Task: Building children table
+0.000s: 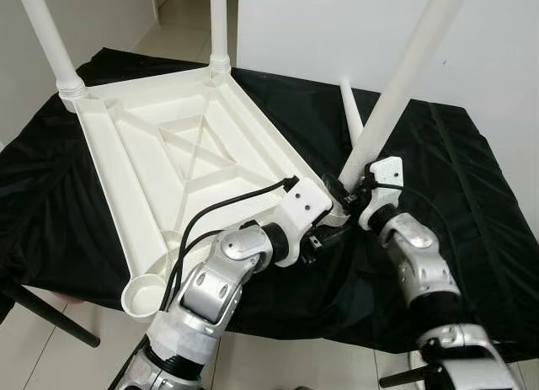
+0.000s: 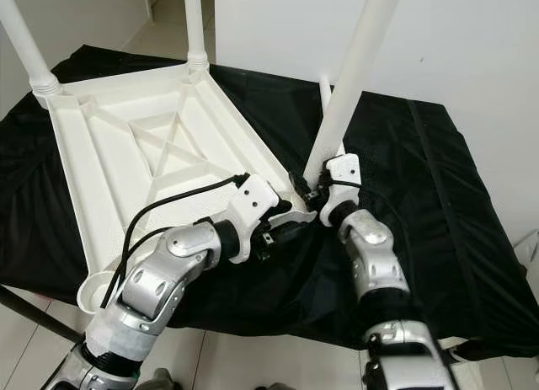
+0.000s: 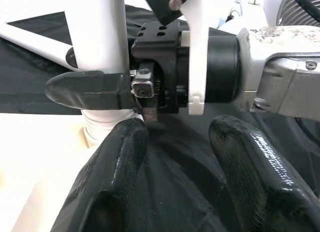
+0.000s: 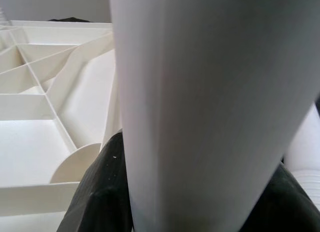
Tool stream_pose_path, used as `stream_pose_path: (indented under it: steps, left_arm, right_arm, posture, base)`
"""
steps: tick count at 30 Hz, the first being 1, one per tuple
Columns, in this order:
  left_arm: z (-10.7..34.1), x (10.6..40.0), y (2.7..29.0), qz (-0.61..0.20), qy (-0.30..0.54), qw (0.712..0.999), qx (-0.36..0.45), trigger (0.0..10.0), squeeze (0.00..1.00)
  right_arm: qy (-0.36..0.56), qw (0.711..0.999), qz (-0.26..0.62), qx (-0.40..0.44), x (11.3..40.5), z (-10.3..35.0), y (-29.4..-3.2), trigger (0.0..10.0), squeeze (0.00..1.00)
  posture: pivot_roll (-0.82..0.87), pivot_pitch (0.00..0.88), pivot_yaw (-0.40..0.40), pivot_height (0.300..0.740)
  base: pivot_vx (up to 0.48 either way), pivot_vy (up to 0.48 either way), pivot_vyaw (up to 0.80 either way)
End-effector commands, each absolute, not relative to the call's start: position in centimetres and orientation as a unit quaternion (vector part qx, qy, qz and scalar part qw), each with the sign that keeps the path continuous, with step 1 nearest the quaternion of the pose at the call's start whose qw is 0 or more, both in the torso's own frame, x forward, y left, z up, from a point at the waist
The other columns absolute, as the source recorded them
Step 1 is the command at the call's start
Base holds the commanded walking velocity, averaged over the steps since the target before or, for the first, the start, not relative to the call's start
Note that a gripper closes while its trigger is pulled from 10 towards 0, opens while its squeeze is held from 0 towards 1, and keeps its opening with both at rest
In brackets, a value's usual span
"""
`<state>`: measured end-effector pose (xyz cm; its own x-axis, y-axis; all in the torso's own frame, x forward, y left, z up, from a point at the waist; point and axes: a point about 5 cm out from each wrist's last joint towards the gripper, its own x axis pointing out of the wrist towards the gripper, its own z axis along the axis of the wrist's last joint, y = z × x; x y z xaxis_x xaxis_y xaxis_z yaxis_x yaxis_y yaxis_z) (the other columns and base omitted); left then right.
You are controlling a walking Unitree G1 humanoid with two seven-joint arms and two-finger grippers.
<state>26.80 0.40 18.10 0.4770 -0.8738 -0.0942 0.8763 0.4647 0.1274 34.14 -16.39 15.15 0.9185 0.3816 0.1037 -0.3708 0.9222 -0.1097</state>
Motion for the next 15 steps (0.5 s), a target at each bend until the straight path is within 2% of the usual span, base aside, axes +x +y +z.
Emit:
stream_pose_path:
  steps: [1,4,7,9,11,14,15]
  left_arm:
    - [18.1,27.1,0.6,-0.461,0.006,0.884,0.077,10.0,0.0]
    - [18.1,27.0,0.4,-0.464,0.005,0.883,0.075,10.0,0.0]
    - [18.1,26.9,0.3,-0.465,0.004,0.882,0.075,10.0,0.0]
    - [18.1,26.9,0.3,-0.467,0.004,0.881,0.075,10.0,0.0]
    - [18.1,26.9,0.3,-0.467,0.004,0.881,0.075,10.0,0.0]
    - [18.1,26.7,0.2,-0.47,0.004,0.879,0.075,10.0,0.0]
    - [18.1,26.7,0.2,-0.47,0.004,0.879,0.075,10.0,0.0]
  right_arm:
    - [-0.031,0.985,0.161,-0.053,33.9,13.9,-16.8,10.0,0.0]
    - [-0.023,0.998,0.058,-0.023,33.2,13.1,-16.2,10.0,0.0]
    - [-0.019,0.999,0.032,-0.013,32.9,12.9,-15.9,10.0,0.0]
    - [-0.016,1.0,-0.018,0.002,32.3,12.8,-15.3,10.0,0.0]
    - [-0.016,1.0,-0.018,0.002,32.3,12.8,-15.3,10.0,0.0]
    - [-0.018,0.995,-0.093,0.011,31.3,13.1,-15.1,10.0,0.0]
    - [-0.018,0.995,-0.093,0.011,31.3,13.1,-15.1,10.0,0.0]
  posture:
    - [0.13,0.056,-0.096,0.74]
    - [0.13,0.045,-0.1,0.74]
    - [0.13,0.043,-0.101,0.74]
    - [0.13,0.041,-0.101,0.74]
    - [0.13,0.041,-0.101,0.74]
    - [0.13,0.032,-0.104,0.74]
    - [0.13,0.032,-0.104,0.74]
  base:
    - [0.0,0.0,0.0]
    - [0.0,0.0,0.0]
    - [0.0,0.0,0.0]
    - [0.0,0.0,0.0]
    - [0.0,0.0,0.0]
    - [0.0,0.0,0.0]
    - [0.0,0.0,0.0]
